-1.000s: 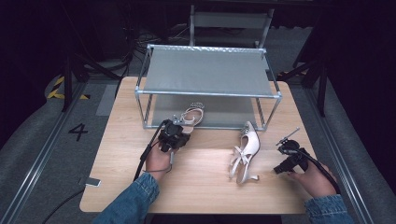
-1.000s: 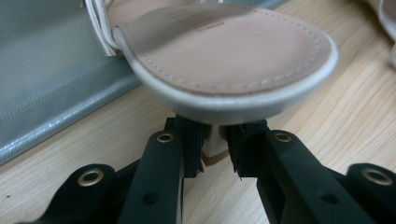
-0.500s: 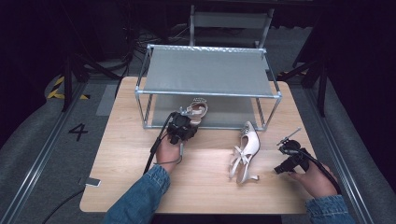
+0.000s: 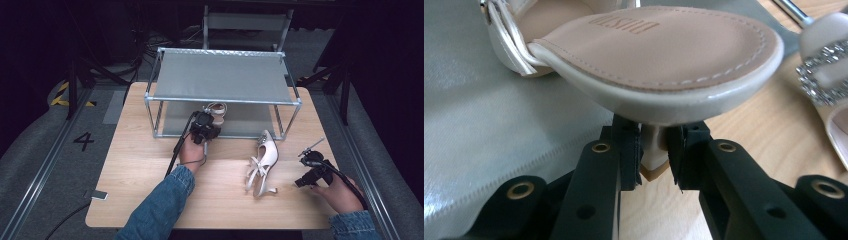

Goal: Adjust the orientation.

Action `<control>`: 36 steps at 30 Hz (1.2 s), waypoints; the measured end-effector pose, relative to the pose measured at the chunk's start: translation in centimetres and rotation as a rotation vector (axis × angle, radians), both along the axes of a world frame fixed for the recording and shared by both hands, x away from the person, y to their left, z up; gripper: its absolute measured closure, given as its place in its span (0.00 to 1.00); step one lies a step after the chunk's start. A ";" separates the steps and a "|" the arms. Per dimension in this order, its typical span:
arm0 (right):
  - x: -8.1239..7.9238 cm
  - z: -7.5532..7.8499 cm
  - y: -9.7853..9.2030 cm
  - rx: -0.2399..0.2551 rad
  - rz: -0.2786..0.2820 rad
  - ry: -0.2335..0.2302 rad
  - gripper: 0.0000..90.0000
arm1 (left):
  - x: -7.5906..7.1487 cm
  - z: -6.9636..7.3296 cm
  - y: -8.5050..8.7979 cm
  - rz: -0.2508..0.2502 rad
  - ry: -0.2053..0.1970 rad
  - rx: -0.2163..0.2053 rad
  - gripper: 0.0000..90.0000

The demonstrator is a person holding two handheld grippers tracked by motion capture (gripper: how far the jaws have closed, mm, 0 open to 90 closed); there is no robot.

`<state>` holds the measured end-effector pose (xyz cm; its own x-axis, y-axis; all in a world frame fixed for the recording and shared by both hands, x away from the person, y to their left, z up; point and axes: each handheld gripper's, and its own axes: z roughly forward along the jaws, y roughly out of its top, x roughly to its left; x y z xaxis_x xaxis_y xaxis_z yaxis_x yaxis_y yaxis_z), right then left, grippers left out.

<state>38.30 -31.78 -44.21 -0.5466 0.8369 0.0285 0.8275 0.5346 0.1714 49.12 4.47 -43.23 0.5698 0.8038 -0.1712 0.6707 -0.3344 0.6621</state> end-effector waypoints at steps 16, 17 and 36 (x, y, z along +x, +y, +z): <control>-0.8 0.4 -0.5 0.003 -0.012 -0.012 0.47 | 4.0 -0.9 -1.3 -0.058 -0.049 0.180 0.84; -0.8 0.5 -0.5 0.005 -0.009 -0.014 0.47 | 5.4 -0.6 -0.4 -0.228 -0.143 0.294 0.84; -0.6 1.3 0.9 -0.002 0.021 -0.045 0.48 | -0.7 0.8 0.6 -0.057 -0.032 0.138 0.56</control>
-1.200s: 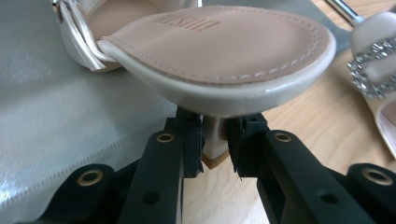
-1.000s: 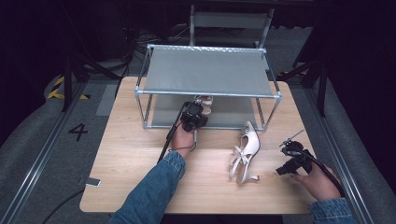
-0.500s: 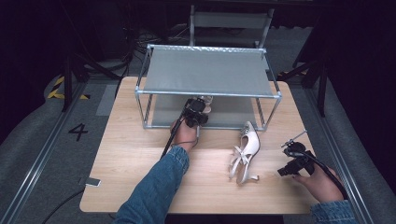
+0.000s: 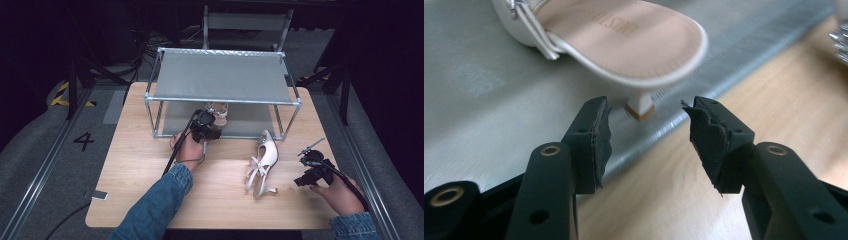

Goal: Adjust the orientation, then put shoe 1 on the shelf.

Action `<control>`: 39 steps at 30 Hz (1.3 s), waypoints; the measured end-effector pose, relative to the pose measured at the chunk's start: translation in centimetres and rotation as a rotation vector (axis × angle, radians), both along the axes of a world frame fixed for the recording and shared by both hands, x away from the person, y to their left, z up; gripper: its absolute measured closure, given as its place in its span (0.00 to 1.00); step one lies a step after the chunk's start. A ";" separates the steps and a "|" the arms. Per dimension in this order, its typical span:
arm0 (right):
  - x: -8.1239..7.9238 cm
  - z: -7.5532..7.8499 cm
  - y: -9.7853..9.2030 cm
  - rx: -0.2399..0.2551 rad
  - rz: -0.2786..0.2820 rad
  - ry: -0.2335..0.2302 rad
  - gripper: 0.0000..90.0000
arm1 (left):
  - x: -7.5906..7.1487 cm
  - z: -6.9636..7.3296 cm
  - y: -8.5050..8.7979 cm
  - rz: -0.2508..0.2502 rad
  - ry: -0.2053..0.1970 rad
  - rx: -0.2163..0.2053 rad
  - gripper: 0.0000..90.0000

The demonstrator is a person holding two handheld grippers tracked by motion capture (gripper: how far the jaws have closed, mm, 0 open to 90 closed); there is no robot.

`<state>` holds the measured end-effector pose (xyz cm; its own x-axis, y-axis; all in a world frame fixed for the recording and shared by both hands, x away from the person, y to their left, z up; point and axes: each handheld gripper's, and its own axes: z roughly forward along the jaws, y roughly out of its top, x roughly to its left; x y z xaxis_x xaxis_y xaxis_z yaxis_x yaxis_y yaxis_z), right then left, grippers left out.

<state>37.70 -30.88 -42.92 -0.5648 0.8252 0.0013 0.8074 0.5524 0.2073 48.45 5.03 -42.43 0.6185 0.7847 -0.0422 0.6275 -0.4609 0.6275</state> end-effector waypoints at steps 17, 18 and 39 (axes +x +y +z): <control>0.0 1.4 1.6 0.037 0.040 -0.036 0.50 | -6.0 3.9 5.1 -0.036 0.128 0.019 0.50; 0.0 1.6 1.8 0.040 0.042 -0.037 0.50 | -6.4 3.9 5.6 -0.037 0.144 0.021 0.50; -0.4 5.7 8.4 0.144 0.186 -0.115 0.52 | -6.9 2.7 7.8 -0.041 0.304 0.099 0.45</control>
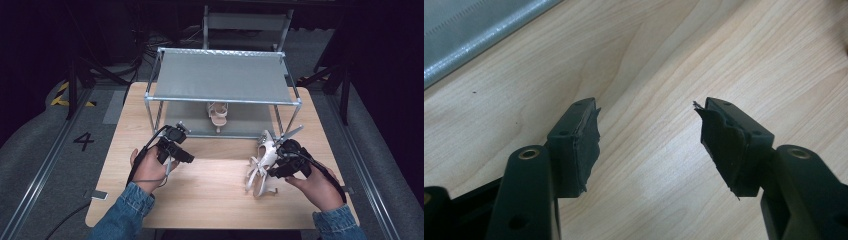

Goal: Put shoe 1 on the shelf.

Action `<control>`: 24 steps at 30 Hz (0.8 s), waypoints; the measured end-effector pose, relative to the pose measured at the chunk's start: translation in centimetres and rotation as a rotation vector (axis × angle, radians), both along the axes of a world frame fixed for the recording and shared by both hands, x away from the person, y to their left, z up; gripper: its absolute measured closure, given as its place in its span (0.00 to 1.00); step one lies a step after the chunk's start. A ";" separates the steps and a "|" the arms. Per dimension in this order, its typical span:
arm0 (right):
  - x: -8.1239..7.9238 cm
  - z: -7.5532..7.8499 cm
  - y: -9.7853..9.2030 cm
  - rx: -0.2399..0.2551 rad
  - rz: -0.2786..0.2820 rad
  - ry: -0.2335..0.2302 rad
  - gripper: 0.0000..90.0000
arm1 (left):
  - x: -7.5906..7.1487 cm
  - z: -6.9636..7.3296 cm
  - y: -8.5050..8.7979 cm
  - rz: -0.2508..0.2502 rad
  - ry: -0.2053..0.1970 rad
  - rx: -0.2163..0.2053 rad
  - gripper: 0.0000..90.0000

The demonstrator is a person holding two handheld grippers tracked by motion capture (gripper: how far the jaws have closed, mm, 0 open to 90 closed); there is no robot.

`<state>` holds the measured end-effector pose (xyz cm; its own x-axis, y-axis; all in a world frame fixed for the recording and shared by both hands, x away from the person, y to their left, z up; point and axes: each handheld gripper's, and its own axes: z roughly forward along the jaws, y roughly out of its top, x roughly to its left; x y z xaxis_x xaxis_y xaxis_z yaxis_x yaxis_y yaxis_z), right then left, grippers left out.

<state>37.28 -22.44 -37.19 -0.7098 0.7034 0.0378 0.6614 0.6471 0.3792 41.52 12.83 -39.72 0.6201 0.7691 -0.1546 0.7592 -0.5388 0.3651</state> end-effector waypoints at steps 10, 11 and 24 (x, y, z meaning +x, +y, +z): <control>2.1 -0.2 2.8 0.009 0.033 0.001 0.53 | -0.5 -0.3 1.0 0.021 0.017 0.006 0.45; 2.6 -0.5 3.3 -0.001 0.038 -0.005 0.53 | -0.5 -0.3 1.1 0.019 0.023 0.011 0.45; 5.5 -3.4 6.5 -0.082 0.034 0.057 0.60 | -0.4 -0.5 1.4 0.006 0.034 0.000 0.45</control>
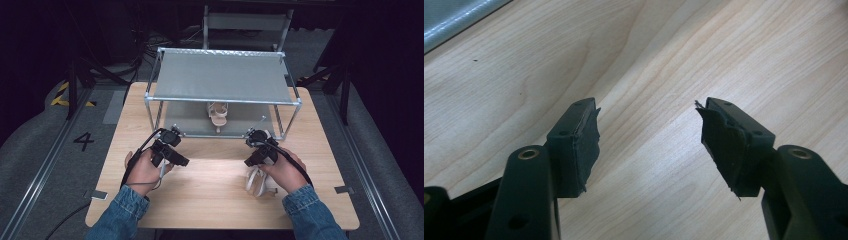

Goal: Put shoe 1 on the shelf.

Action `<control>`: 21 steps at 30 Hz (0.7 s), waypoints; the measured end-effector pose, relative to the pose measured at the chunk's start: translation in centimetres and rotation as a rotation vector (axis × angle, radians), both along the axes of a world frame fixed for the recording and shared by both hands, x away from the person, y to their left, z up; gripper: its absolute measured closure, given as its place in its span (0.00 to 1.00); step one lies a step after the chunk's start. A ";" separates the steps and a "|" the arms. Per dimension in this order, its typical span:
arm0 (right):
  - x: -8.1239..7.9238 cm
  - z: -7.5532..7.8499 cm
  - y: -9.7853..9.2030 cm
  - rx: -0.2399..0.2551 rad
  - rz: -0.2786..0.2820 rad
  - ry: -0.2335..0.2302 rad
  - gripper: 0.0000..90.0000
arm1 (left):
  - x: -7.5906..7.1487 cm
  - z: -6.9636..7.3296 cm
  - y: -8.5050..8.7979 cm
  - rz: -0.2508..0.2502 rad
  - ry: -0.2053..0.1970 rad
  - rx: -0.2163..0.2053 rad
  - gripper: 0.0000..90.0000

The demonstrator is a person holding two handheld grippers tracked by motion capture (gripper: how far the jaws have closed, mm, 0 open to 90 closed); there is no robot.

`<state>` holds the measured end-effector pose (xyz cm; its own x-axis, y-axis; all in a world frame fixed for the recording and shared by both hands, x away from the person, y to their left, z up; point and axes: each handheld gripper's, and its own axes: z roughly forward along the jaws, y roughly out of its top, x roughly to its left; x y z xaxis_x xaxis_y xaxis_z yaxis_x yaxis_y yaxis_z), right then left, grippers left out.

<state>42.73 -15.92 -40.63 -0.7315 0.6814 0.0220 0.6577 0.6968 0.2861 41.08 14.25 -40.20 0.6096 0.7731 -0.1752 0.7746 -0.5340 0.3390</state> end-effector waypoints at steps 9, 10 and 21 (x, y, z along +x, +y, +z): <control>-0.4 0.1 0.0 -0.015 -0.010 -0.009 0.87 | 0.2 -0.1 -0.1 -0.011 0.013 -0.014 0.45; -0.6 0.2 -0.1 -0.012 -0.012 -0.016 0.90 | 0.2 -0.1 -0.1 -0.010 0.019 -0.012 0.45; -2.4 3.7 -2.5 0.015 -0.038 -0.090 0.90 | 0.8 -0.5 -0.4 -0.009 0.048 -0.014 0.45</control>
<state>40.36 -18.45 -36.92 -0.7050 0.7085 -0.0325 0.6544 0.6675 0.3553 41.89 13.88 -40.72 0.6068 0.7652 -0.2152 0.7856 -0.5362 0.3087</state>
